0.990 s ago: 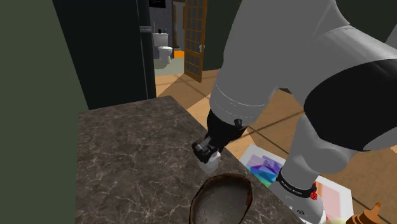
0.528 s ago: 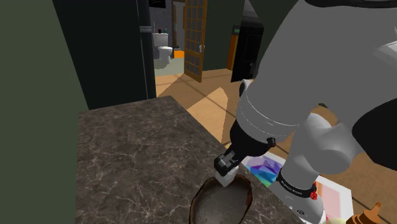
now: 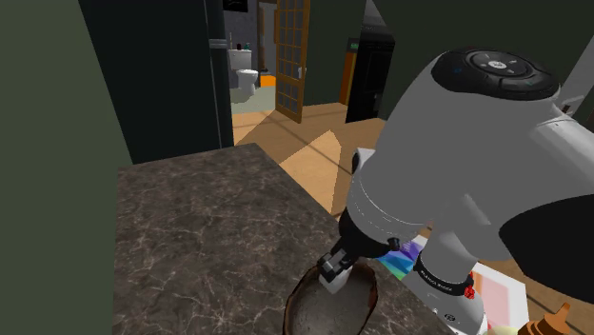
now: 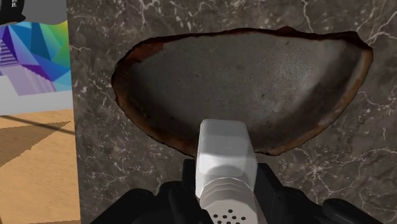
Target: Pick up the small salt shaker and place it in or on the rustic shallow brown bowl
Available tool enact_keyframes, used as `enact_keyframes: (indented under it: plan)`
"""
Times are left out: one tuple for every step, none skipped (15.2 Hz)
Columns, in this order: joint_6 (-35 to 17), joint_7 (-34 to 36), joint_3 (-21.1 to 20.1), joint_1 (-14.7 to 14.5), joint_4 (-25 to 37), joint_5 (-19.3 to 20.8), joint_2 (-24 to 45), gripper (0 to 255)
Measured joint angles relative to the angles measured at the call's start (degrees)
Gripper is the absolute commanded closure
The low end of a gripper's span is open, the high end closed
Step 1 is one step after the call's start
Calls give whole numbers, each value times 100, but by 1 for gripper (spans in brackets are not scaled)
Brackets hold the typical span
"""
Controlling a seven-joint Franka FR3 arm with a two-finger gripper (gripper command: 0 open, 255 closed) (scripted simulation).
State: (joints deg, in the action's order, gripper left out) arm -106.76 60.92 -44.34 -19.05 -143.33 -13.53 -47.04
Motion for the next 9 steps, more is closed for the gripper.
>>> enact_keyframes:
  plan:
    - [-69, 22, -43, 0, -49, -20, 19, 255]
    - [-135, 35, -72, -19, -124, -47, 12, 255]
    - [-209, 54, -115, -15, -172, -66, 36, 255]
    - [-297, 79, -168, -18, -239, -93, 57, 255]
    - [-382, 101, -217, -17, -299, -116, 81, 255]
    - [-418, 103, -229, -22, -336, -126, 82, 255]
    - [-437, 104, -234, -25, -355, -132, 81, 255]
    - [-450, 104, -237, -26, -367, -135, 81, 255]
    - [-454, 104, -239, -27, -373, -136, 81, 255]
